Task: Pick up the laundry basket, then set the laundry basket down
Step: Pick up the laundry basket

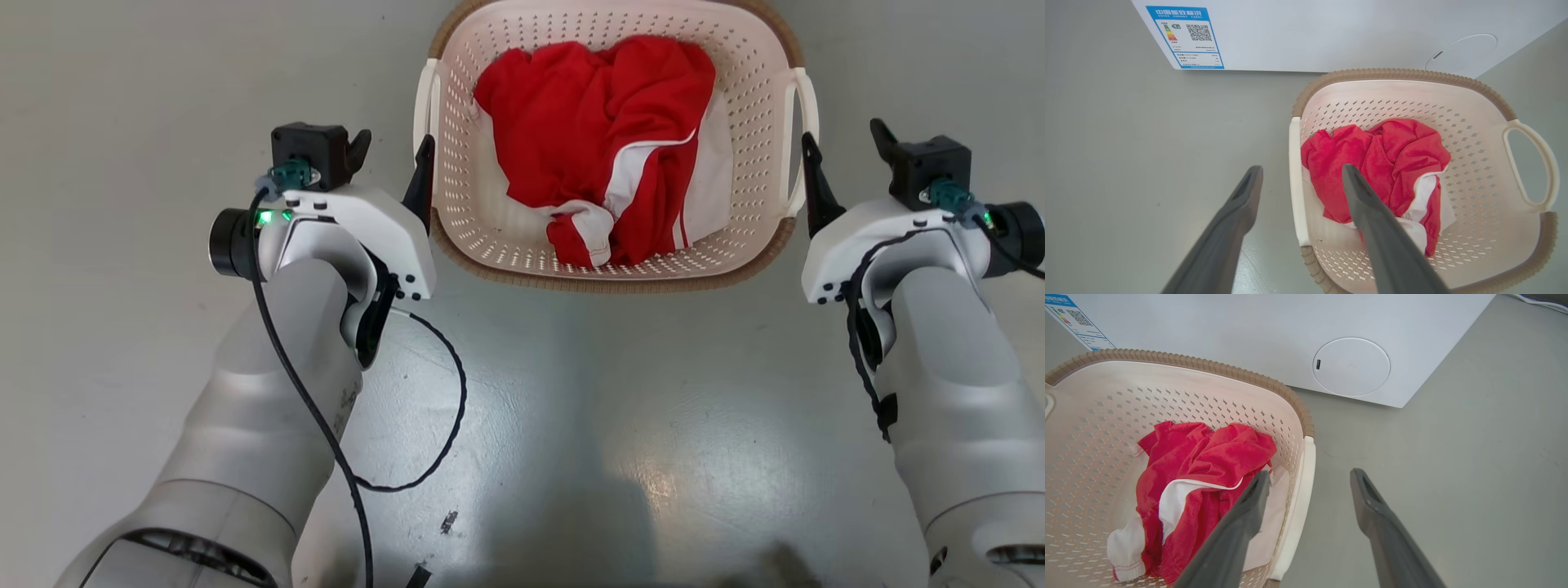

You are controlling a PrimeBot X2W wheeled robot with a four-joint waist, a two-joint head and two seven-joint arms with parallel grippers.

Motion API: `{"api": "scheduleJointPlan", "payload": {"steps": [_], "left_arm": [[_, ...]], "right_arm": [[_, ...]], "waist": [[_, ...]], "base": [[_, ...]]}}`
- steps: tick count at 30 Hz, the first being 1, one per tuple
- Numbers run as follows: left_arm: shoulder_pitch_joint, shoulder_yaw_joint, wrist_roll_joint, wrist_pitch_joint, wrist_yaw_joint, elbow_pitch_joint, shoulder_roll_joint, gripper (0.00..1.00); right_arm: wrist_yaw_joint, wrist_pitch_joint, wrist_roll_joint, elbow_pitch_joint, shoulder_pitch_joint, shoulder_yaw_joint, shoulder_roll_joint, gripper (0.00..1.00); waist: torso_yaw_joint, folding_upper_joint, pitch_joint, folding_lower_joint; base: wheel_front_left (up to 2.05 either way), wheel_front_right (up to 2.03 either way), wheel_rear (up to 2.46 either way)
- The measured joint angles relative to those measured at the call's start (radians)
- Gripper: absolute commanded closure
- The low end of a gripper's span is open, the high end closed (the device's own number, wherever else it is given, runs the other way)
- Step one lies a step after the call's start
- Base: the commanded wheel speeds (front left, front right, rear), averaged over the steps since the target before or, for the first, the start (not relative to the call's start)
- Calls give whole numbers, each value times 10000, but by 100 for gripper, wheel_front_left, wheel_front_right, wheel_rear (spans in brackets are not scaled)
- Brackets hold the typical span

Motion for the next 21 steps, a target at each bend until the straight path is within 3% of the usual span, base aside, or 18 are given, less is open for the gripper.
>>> {"api": "scheduleJointPlan", "payload": {"steps": [21], "left_arm": [[-1134,-1229,-978,56,184,729,-13,0]], "right_arm": [[0,-194,-516,796,-1052,-374,-23,0]], "waist": [[-42,0,1193,0]], "base": [[0,0,0]]}}
